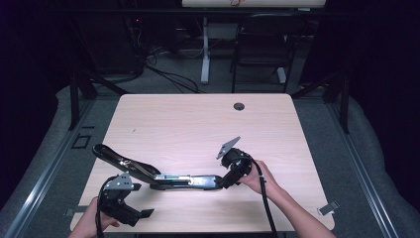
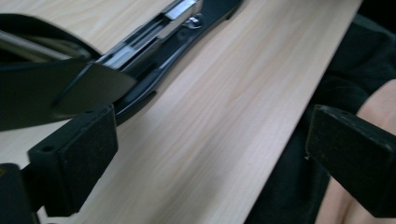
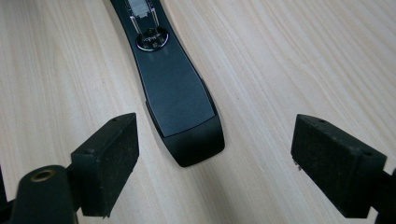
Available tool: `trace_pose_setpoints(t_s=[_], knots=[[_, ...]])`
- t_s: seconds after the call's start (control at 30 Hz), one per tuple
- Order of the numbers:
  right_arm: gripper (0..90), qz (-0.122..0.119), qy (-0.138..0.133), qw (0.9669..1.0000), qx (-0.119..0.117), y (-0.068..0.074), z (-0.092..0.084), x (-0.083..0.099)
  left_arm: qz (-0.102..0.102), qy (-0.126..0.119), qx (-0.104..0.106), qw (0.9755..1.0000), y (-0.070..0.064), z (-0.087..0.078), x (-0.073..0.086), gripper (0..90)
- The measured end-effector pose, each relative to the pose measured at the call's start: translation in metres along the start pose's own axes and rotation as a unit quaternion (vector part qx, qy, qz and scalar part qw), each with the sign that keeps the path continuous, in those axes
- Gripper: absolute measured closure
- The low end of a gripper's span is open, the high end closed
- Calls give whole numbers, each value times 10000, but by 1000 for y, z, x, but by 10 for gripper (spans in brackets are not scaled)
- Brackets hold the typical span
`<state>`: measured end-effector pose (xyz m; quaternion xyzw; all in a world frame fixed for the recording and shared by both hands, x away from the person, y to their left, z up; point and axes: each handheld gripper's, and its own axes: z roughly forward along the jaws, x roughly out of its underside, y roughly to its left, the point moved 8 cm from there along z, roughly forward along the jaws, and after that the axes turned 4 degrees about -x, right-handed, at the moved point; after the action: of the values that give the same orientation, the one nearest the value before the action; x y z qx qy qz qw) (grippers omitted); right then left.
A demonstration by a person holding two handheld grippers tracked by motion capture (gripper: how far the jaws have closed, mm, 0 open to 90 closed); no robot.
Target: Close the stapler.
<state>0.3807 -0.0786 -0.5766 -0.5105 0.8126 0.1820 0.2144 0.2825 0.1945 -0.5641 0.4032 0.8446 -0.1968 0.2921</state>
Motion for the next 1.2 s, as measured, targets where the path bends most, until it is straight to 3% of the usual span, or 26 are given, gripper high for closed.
trace_pose_setpoints(t_s=[0.03, 0.13, 0.27, 0.4, 0.5, 0.7, 0.9, 1.07, 1.2], knots=[[150, 0, 0, 10000, 0, 0, 0, 0, -27, 16, -86, 10000, 2, -1, 1, 32], [151, -40, -32, 10000, 45, -1, -1, 0, -145, -10, -299, 9994, 11, -3, 4, 147], [152, -59, -39, 10000, 68, -2, -1, 0, -403, -6, -469, 9981, 22, -7, 6, 187], [152, -68, -25, 9999, 76, -1, 0, 0, -481, -10, -538, 9974, 27, -9, 8, 242], [154, -64, 6, 9999, 92, -1, 1, 0, -585, -41, -604, 9964, 30, -10, 9, 358], [155, -86, 88, 9999, 121, 0, 2, 2, -671, -22, -672, 9955, 33, -12, 11, 461], [157, -102, 50, 9998, 137, 0, 2, 1, -888, -15, -780, 9930, 41, -14, 14, 552], [159, -109, 13, 9998, 146, 0, 2, 0, -1198, -72, -978, 9879, 52, -19, 17, 670], [161, -119, 63, 9998, 140, 0, 3, 0, -1538, -165, -1220, 9804, 63, -24, 20, 741]])
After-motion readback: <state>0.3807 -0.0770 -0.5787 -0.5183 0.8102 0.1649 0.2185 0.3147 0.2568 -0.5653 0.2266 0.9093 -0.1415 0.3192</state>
